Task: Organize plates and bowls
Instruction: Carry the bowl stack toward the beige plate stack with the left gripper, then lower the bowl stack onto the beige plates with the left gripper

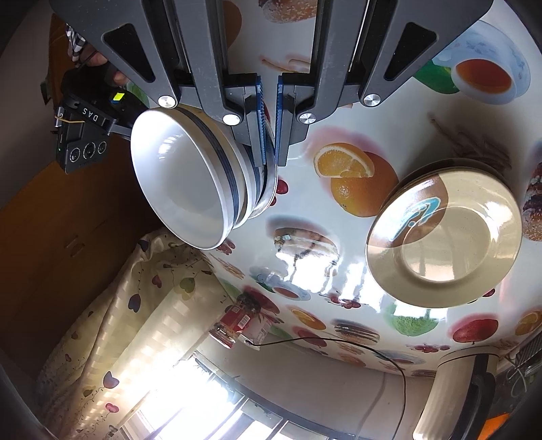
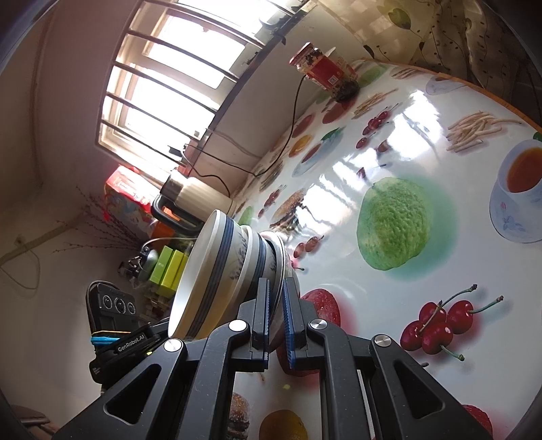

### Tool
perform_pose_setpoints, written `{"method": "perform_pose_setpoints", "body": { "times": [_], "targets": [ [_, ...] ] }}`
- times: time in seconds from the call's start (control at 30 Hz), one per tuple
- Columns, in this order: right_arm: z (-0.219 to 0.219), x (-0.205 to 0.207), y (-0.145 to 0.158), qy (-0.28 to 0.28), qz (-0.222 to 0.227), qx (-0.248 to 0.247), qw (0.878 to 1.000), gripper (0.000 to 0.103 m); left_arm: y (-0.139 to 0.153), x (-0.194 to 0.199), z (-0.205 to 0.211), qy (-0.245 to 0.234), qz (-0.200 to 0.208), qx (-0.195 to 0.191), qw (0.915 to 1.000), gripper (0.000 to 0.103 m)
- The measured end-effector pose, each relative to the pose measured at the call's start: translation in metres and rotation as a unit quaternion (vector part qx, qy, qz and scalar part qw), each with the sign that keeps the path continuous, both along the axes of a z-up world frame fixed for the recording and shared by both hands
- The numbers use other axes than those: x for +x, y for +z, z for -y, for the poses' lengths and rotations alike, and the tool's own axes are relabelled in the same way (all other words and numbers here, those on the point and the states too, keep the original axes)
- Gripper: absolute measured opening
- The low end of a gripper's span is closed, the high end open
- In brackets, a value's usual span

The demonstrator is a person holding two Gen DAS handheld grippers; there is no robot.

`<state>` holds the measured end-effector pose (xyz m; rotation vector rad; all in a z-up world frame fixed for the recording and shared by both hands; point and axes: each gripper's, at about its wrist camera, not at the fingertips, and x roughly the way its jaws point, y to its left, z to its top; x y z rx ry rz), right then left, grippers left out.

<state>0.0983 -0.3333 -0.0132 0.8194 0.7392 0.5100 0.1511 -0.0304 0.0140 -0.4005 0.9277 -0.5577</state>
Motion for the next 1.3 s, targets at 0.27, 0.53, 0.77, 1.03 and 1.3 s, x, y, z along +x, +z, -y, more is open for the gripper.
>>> {"method": "perform_pose_setpoints", "body": {
  "times": [0.27,0.53,0.77,1.03,1.3],
  "targets": [
    [-0.013,0.01,0.006,0.015,0.005,0.0,1.0,0.01,0.008,0.0,-0.014,0.013,0.006,0.005,0.9999,0.004],
    [-0.03,0.022,0.012,0.033,0.008,-0.002,0.999,0.01,0.013,0.003,-0.029,0.03,0.009,0.006,0.9995,0.004],
    [-0.043,0.032,0.017,0.047,0.01,-0.003,0.999,0.01,0.016,0.005,-0.042,0.042,0.011,0.007,0.999,0.004],
    [-0.06,0.045,0.021,0.062,0.011,-0.007,0.998,0.01,0.018,0.009,-0.059,0.058,0.014,0.006,0.9982,0.004],
    [-0.077,0.058,0.023,0.078,0.011,-0.011,0.997,0.01,0.016,0.015,-0.076,0.073,0.01,0.009,0.9972,0.004]
  ]
}}
